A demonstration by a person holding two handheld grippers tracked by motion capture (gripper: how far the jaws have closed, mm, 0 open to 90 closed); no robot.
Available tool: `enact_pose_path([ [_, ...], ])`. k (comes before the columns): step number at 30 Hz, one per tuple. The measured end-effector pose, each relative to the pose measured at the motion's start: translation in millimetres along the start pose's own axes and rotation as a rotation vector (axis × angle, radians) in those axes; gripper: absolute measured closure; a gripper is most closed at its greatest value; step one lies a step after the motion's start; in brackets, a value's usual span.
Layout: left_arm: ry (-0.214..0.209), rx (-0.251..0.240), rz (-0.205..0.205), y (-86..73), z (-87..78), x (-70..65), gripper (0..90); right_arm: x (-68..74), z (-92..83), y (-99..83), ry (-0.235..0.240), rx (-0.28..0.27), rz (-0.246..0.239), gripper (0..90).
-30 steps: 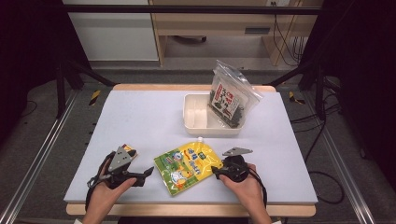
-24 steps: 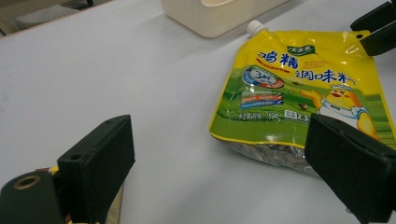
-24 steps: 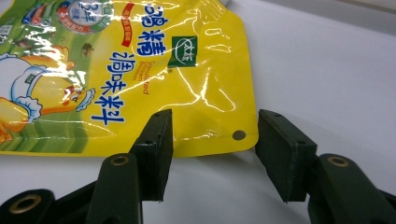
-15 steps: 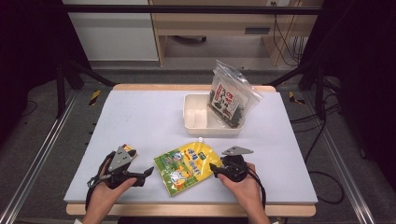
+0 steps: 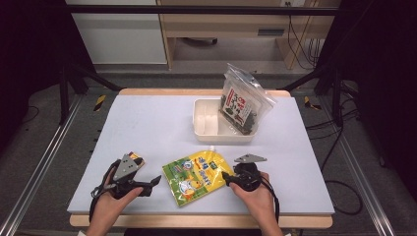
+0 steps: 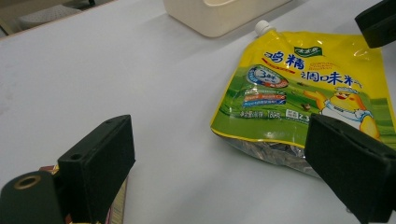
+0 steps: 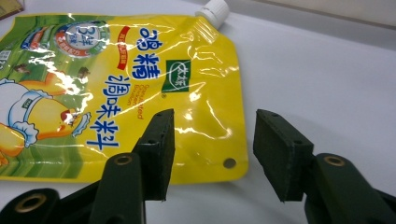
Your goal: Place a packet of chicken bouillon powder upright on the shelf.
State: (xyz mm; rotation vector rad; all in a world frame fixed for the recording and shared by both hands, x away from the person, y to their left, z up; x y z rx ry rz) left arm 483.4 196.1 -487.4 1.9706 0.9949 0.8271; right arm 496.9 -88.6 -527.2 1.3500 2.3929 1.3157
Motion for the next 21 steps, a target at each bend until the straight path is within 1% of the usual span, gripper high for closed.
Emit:
enact_pose_path([
  [4, -0.001, -0.001, -0.002, 0.2, -0.4, 0.0, 8.2, -3.2, -8.2, -10.3, -0.002, 0.01, 0.038, 44.2],
  [6, -0.001, -0.002, -0.002, 0.3, -0.5, -0.2, 8.2, -4.2, -9.4, -14.5, -0.002, 0.023, 0.044, 44.1],
  [9, -0.001, -0.002, -0.002, 0.3, -0.8, 0.0, 8.2, -4.6, -8.2, -17.6, 0.001, 0.045, 0.044, 44.2],
  [12, 0.0, -0.001, -0.003, 0.2, -0.7, 0.8, 8.2, -1.4, -5.5, -19.1, 0.016, 0.062, 0.044, 44.8],
  [18, -0.003, -0.004, -0.008, 0.6, -0.2, -0.3, 8.3, 3.2, -0.7, -18.7, 0.044, 0.073, 0.045, 47.1],
  [21, -0.005, -0.002, -0.003, 0.5, -0.3, -0.4, 8.2, 4.5, 0.1, -17.3, 0.043, 0.07, 0.052, 47.3],
])
Point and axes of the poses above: each handheld gripper's, and its own axes: z roughly forward along the jaws, y roughly out of its top, x roughly to its left, the point moved 9 cm from there along z, roughly forward along the jaws, and after that the axes turned 14 degrees about y, right-handed, at the moved point
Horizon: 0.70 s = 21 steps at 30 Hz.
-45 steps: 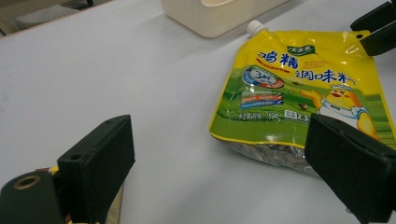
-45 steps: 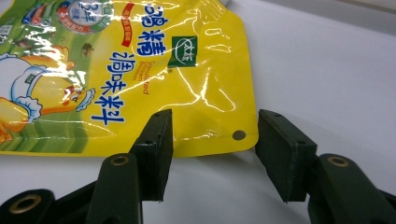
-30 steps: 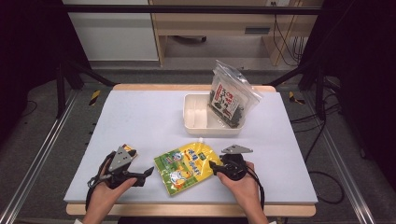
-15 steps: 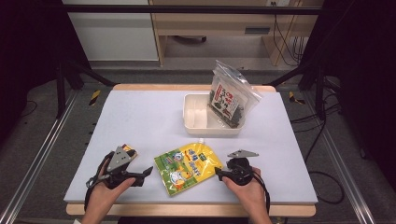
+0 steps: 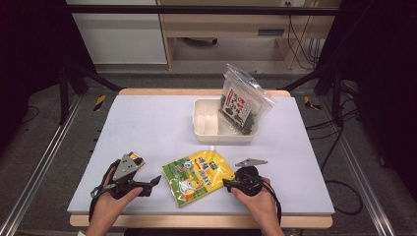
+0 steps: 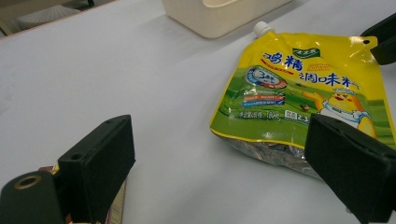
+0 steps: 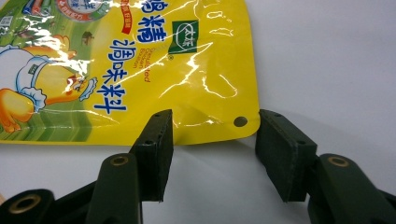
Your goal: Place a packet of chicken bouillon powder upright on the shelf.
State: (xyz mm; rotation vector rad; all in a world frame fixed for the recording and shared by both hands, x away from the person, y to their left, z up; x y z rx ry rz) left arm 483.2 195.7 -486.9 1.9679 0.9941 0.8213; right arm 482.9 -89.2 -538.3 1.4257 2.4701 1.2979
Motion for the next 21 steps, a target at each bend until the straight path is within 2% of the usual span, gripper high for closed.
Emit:
enact_pose_path([
  [9, 0.002, 0.002, -0.001, -0.2, 0.6, 0.5, 8.2, 4.2, 0.0, 13.6, -0.003, -0.064, -0.006, 54.1],
  [12, 0.002, 0.001, -0.003, -0.1, 1.0, -0.1, 8.3, 6.7, 0.7, 19.0, 0.021, -0.085, 0.007, 60.8],
  [15, 0.002, 0.0, -0.003, 0.1, 0.8, 0.0, 8.3, 7.6, 4.3, 22.1, 0.01, -0.071, -0.005, 65.5],
  [17, 0.002, 0.001, -0.002, 0.0, 0.5, 0.8, 8.3, 7.2, 5.8, 24.5, 0.006, -0.071, -0.006, 73.5],
  [21, 0.004, 0.0, -0.005, -0.2, -0.1, 1.8, 8.3, 6.1, 7.8, 27.8, 0.002, -0.066, -0.003, 83.1],
])
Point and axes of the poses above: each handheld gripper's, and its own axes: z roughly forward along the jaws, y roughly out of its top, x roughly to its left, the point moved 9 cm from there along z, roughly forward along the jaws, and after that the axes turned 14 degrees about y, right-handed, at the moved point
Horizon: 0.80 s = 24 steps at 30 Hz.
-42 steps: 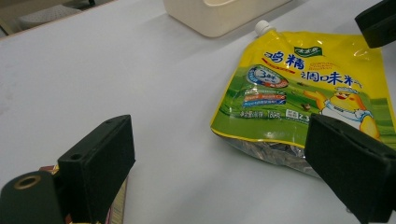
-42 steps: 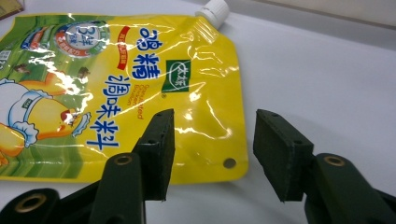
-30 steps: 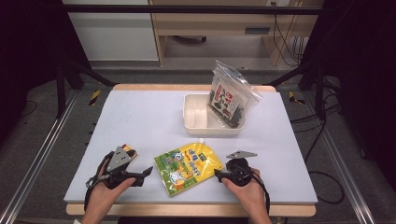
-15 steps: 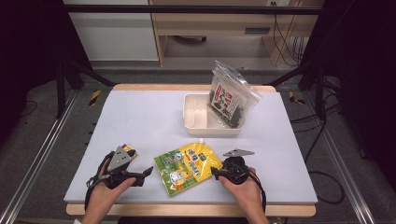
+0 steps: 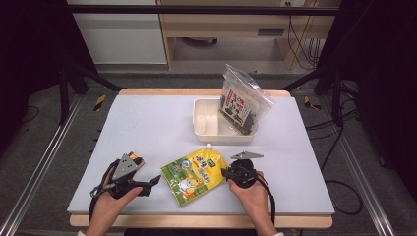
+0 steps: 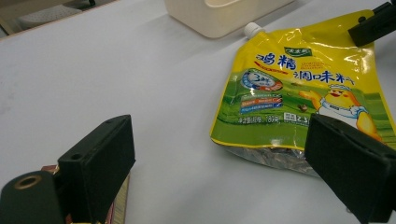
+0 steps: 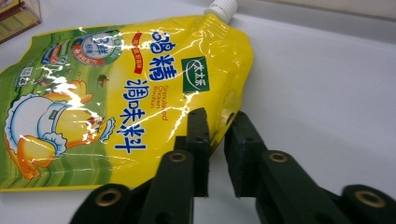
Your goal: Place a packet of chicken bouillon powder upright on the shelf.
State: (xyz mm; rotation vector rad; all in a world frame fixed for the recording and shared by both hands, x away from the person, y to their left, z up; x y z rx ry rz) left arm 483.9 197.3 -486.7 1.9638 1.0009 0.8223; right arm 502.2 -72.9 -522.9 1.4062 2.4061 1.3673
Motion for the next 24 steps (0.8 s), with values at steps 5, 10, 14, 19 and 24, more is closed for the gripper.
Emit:
enact_pose_path([
  [5, 0.001, 0.0, 0.001, -0.2, -0.4, 0.2, 8.3, -2.1, -2.3, 4.6, 0.012, -0.012, -0.005, 89.2],
  [10, 0.0, 0.001, 0.002, -0.3, -0.4, 0.0, 8.3, -5.4, -6.2, 5.1, 0.02, -0.022, -0.005, 89.8],
  [14, -0.001, 0.002, 0.003, -0.4, -0.4, -0.2, 8.3, -5.4, -8.8, 6.6, 0.024, -0.033, -0.012, 90.0],
  [19, -0.001, 0.003, 0.005, -0.8, -0.7, 0.0, 8.3, -4.8, -11.4, 8.7, 0.032, -0.043, -0.024, 90.0],
  [24, -0.028, 0.006, -0.008, -1.4, -3.2, -2.0, 8.2, -0.6, -19.2, 17.5, 0.044, -0.062, -0.055, 90.0],
])
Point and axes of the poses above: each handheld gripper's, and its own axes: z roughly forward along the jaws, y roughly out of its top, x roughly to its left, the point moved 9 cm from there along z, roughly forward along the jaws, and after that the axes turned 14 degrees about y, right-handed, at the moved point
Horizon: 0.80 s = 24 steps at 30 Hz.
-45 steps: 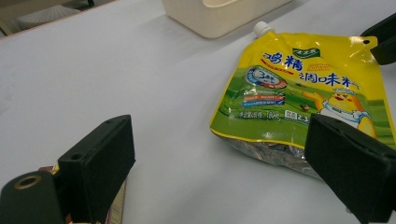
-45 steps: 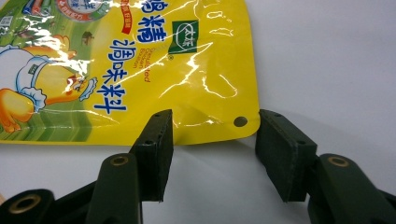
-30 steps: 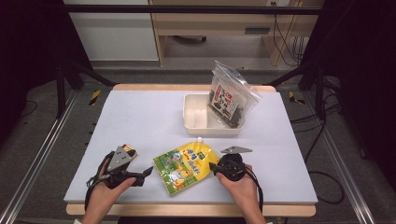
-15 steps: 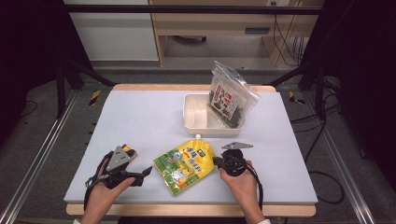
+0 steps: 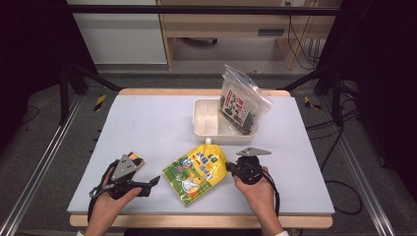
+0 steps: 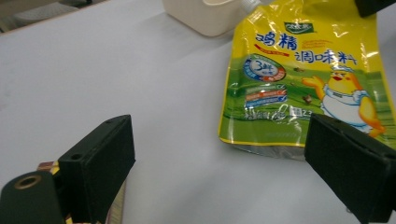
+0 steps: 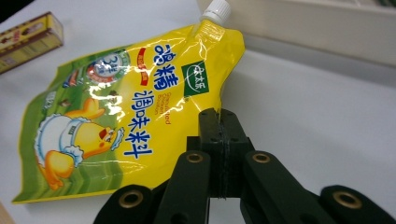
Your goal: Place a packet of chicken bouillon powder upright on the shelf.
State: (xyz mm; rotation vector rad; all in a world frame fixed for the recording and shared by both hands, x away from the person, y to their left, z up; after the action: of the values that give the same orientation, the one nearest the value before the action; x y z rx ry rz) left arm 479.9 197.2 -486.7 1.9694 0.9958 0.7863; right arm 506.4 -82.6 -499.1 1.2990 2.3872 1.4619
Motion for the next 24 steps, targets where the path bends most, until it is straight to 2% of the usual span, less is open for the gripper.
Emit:
enact_pose_path([
  [2, -0.009, 0.003, -0.004, -0.3, -0.2, -0.7, 8.7, 0.7, -6.3, 9.0, 0.004, 0.001, -0.022, 90.0],
  [8, -0.017, 0.018, 0.023, 6.4, -1.7, -1.3, 8.7, 4.8, -19.7, 38.7, 0.03, 0.017, -0.09, 90.0],
  [10, -0.034, 0.019, 0.039, 17.8, -3.7, -1.9, 8.7, 7.3, -23.2, 50.0, 0.056, 0.03, -0.124, 90.0],
  [13, -0.038, 0.019, 0.072, 30.3, -3.8, -1.7, 8.7, 10.7, -28.6, 66.9, 0.066, 0.044, -0.162, 90.0],
  [16, -0.049, 0.012, 0.089, 43.8, -4.1, -1.4, 8.6, 15.5, -32.3, 80.9, 0.082, 0.071, -0.211, 90.0],
  [22, -0.058, 0.007, 0.137, 67.4, -5.0, -0.6, 8.6, 27.6, -37.8, 103.7, 0.09, 0.09, -0.288, 90.0],
  [24, -0.073, 0.012, 0.147, 74.8, -6.5, -1.3, 8.5, 31.7, -39.3, 109.8, 0.091, 0.096, -0.311, 90.0],
])
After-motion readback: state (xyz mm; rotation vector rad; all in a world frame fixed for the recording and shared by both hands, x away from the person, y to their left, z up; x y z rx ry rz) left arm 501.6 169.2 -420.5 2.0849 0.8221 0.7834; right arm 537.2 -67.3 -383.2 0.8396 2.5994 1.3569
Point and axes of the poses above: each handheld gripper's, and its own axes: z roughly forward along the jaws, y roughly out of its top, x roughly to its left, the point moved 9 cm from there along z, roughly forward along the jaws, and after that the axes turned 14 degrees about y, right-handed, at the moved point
